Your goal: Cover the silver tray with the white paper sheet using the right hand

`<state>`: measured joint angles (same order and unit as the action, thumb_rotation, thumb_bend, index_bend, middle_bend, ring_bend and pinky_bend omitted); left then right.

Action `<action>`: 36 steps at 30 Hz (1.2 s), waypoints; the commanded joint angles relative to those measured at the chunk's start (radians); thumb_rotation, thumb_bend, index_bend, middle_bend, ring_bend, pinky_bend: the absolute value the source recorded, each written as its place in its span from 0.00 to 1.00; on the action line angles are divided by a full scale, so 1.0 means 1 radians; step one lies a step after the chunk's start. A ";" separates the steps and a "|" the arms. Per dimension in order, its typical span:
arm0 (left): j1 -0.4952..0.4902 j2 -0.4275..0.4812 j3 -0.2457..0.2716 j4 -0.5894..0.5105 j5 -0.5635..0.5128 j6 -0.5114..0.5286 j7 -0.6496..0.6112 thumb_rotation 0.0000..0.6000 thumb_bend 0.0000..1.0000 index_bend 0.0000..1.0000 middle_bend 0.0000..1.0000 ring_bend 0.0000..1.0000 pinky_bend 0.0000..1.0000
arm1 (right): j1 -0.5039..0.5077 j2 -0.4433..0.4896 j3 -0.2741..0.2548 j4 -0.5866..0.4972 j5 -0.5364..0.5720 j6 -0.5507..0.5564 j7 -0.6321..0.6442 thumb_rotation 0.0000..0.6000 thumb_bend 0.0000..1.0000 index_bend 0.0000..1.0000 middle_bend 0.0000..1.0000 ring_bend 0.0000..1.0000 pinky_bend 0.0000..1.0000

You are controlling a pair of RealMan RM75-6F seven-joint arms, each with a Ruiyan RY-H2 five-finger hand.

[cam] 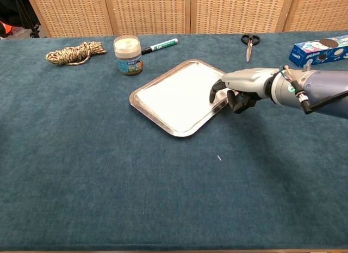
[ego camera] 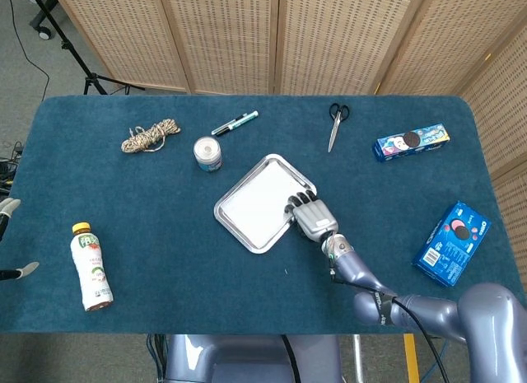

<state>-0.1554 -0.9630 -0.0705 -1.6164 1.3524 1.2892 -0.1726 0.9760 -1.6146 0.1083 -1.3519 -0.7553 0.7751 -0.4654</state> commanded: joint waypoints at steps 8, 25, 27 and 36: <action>-0.001 0.000 -0.001 0.000 -0.003 -0.003 0.000 1.00 0.00 0.00 0.00 0.00 0.00 | 0.014 -0.020 0.010 0.030 0.004 -0.014 -0.007 1.00 1.00 0.24 0.12 0.00 0.00; -0.003 0.000 -0.001 0.001 -0.005 -0.007 -0.002 1.00 0.00 0.00 0.00 0.00 0.00 | 0.037 -0.040 0.024 0.068 0.010 -0.019 -0.029 1.00 1.00 0.24 0.12 0.00 0.00; -0.003 0.000 -0.001 0.001 -0.006 -0.006 -0.002 1.00 0.00 0.00 0.00 0.00 0.00 | 0.037 -0.038 0.026 0.063 0.002 -0.016 -0.026 1.00 1.00 0.24 0.12 0.00 0.00; -0.003 0.000 -0.001 0.000 -0.005 -0.006 0.000 1.00 0.00 0.00 0.00 0.00 0.00 | 0.028 -0.007 0.044 0.007 -0.048 0.007 0.002 1.00 1.00 0.24 0.12 0.00 0.00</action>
<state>-0.1585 -0.9633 -0.0713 -1.6165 1.3470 1.2828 -0.1721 1.0069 -1.6294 0.1475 -1.3351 -0.7949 0.7783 -0.4707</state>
